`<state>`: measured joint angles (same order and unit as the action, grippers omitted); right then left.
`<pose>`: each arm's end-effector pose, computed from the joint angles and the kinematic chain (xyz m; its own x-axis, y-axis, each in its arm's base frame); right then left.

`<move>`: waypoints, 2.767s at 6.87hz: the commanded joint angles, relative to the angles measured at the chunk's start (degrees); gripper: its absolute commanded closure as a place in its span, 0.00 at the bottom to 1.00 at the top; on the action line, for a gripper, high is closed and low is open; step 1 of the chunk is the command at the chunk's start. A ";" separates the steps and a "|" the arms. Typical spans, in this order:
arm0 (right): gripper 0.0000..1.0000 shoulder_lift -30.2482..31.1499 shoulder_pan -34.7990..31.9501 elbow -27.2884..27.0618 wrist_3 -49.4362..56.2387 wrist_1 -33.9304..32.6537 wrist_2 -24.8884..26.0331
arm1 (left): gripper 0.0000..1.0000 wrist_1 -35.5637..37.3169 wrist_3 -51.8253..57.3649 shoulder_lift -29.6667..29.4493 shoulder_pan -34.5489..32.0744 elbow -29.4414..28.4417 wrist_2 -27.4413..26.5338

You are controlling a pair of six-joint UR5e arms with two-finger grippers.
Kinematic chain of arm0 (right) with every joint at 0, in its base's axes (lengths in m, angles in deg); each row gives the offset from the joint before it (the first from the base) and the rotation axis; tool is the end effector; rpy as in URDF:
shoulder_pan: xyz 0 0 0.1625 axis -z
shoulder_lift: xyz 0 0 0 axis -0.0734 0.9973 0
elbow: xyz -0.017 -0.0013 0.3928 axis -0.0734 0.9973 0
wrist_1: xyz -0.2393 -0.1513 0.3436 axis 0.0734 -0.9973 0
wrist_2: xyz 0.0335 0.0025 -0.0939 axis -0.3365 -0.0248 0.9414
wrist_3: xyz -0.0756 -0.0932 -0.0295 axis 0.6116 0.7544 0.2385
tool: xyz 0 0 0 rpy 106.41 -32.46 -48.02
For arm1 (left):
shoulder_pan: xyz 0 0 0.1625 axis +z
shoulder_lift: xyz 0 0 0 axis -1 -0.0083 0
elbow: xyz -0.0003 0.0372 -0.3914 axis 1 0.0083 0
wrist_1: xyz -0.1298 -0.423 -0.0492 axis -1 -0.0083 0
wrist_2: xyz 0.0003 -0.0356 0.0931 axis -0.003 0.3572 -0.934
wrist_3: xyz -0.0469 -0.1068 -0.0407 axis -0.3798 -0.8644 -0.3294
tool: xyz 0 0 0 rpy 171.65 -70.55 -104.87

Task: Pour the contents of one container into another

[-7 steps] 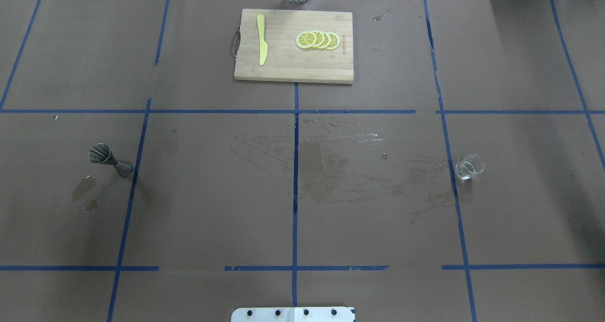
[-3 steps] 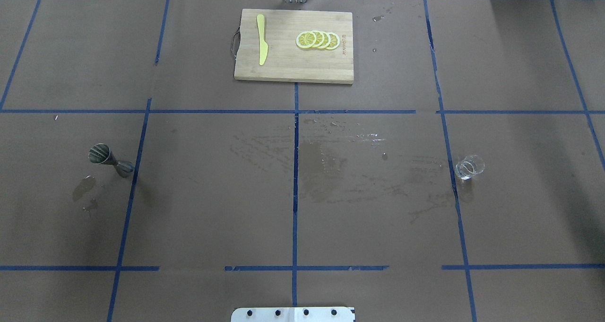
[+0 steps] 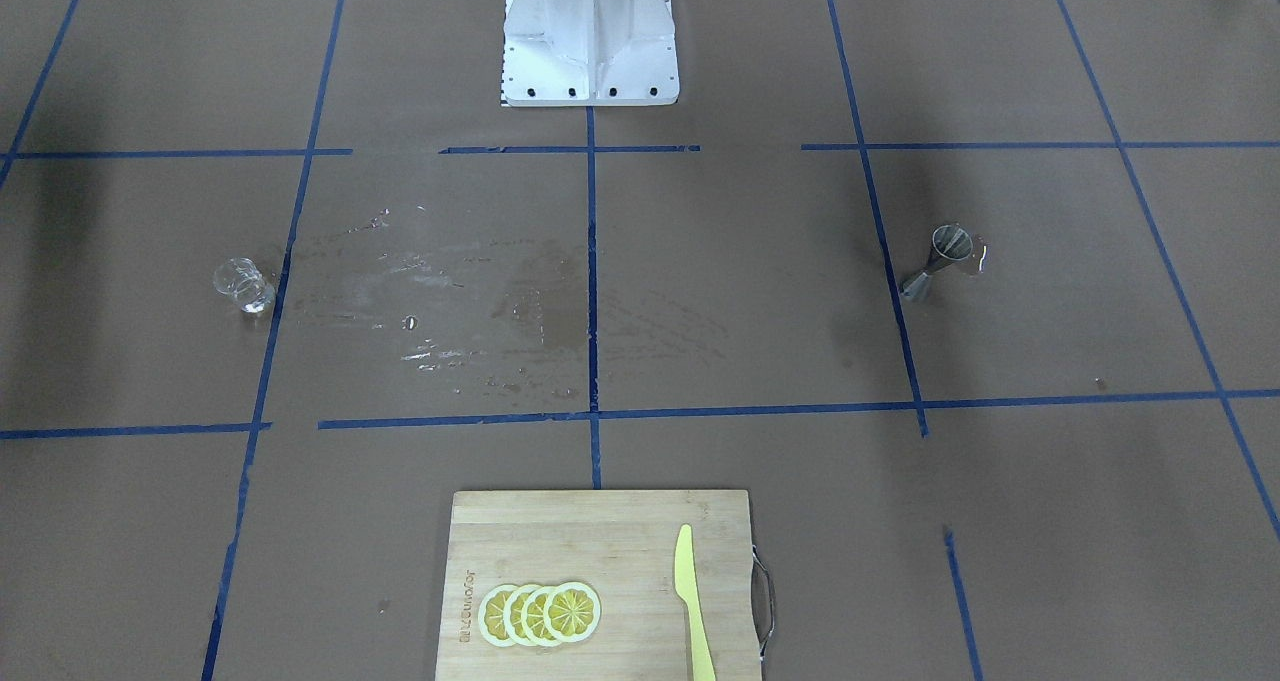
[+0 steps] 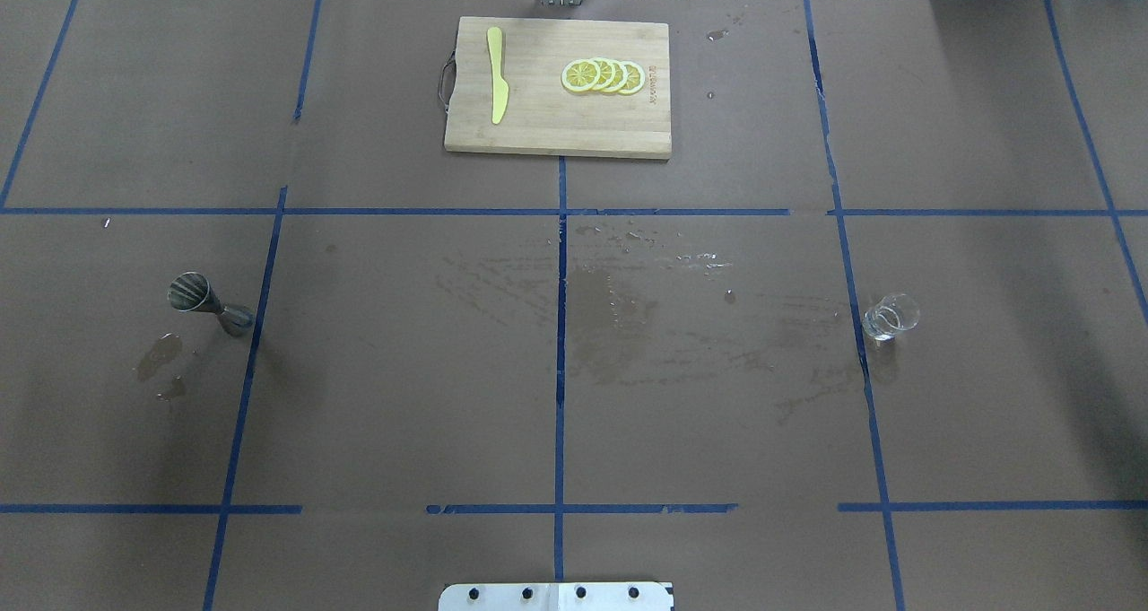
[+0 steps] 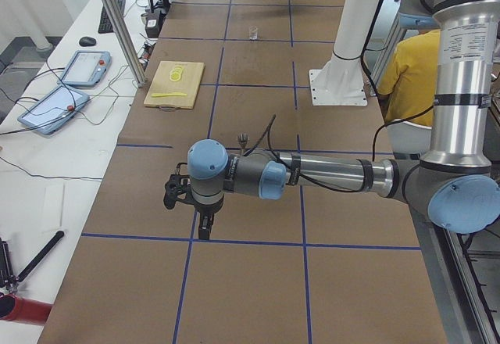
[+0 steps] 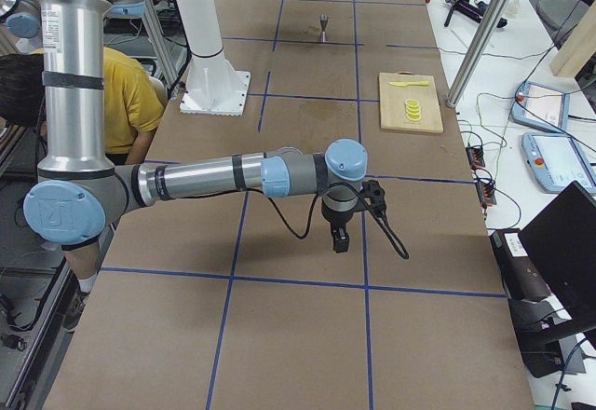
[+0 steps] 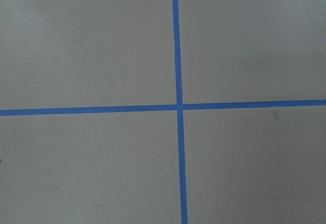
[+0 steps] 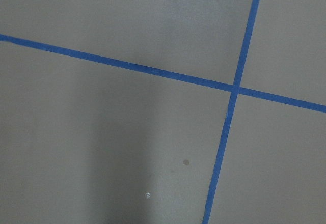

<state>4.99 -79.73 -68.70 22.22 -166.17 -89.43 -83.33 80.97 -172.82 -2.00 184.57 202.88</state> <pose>-0.0074 -0.5137 0.5586 0.6949 -0.2130 0.6868 0.1402 0.9769 0.1612 -0.0590 -0.5254 0.5900 0.6998 0.0650 -0.7114 0.0694 0.9850 0.1582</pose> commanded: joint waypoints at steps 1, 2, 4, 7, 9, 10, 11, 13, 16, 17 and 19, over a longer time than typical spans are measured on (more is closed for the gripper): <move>0.00 -0.04 0.96 -0.17 -0.09 0.09 -0.25 | 0.00 -8.60 -7.73 0.10 2.03 3.07 1.98; 0.00 -0.13 1.06 -0.35 -0.18 1.48 -0.25 | 0.00 -16.57 -9.27 0.71 4.83 2.92 3.56; 0.00 0.39 2.20 3.84 -0.09 14.96 -0.16 | 0.00 -29.06 -22.26 1.77 12.56 6.84 2.18; 0.00 2.77 2.20 5.53 -0.27 23.64 -4.78 | 0.01 -45.79 -42.00 4.22 36.35 8.52 -25.00; 0.00 2.86 2.20 5.71 -0.27 23.65 -11.56 | 0.00 -50.80 -51.53 12.89 43.84 16.41 -32.05; 0.00 2.77 2.29 5.71 -0.27 23.65 -11.76 | 0.00 -51.01 -59.05 13.54 50.58 17.32 -41.50; 0.00 2.77 2.46 5.71 -0.27 23.65 -11.85 | 0.04 -50.84 -63.12 14.07 59.18 17.94 -56.30; 0.00 2.68 3.17 5.89 -0.27 23.73 -11.76 | 0.06 -50.75 -69.61 18.88 66.94 20.58 -70.57; 0.00 2.16 3.17 6.15 -0.09 23.73 -11.59 | 0.02 -50.31 -78.63 19.96 77.18 20.49 -91.04; 0.00 2.16 3.17 6.15 -0.09 23.73 -11.68 | 0.02 -49.35 -78.46 19.79 81.20 20.14 -96.91; 0.00 2.07 3.17 6.33 0.00 23.73 -11.68 | 0.02 -45.31 -77.58 17.17 84.22 17.26 -102.32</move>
<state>7.13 -76.56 -62.50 22.15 -142.44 -101.09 -130.37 3.19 -153.84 80.58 203.83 103.70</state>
